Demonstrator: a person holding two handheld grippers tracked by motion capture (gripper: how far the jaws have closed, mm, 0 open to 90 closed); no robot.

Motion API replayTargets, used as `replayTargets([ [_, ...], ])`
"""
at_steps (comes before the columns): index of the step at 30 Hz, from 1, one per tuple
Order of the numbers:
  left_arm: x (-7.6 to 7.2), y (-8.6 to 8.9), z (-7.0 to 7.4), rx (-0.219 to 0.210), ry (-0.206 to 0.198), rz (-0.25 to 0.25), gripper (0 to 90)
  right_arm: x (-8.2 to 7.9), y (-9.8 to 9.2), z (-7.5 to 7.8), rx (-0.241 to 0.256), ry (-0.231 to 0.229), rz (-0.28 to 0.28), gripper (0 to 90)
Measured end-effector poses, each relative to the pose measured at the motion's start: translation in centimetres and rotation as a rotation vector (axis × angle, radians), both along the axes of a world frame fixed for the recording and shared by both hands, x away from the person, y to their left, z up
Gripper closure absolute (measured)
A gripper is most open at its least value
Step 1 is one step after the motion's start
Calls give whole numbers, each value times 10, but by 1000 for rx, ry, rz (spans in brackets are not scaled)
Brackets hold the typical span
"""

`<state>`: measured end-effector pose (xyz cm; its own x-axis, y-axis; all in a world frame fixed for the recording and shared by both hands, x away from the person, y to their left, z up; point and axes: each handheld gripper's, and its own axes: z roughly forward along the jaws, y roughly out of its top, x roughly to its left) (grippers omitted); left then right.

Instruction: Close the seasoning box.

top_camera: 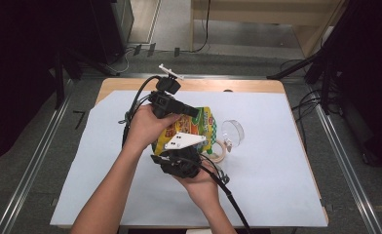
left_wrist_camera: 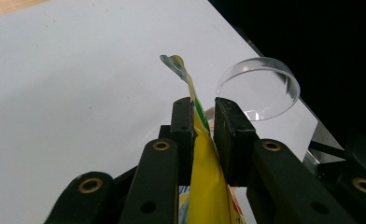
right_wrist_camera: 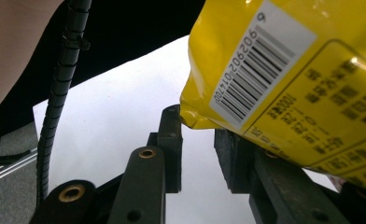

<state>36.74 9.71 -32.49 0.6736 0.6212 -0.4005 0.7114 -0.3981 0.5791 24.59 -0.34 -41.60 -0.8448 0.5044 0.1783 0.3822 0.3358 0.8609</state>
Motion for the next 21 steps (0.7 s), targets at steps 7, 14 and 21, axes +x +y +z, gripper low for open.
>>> replayTargets([
  [7,5,3,0,1,8,5,787,5,2,2,-8,3,5,736],
  [14,6,4,-1,-3,6,6,788,6,3,2,-16,-4,10,736],
  [21,6,4,-1,-5,8,4,787,6,3,2,-22,-11,10,736],
])
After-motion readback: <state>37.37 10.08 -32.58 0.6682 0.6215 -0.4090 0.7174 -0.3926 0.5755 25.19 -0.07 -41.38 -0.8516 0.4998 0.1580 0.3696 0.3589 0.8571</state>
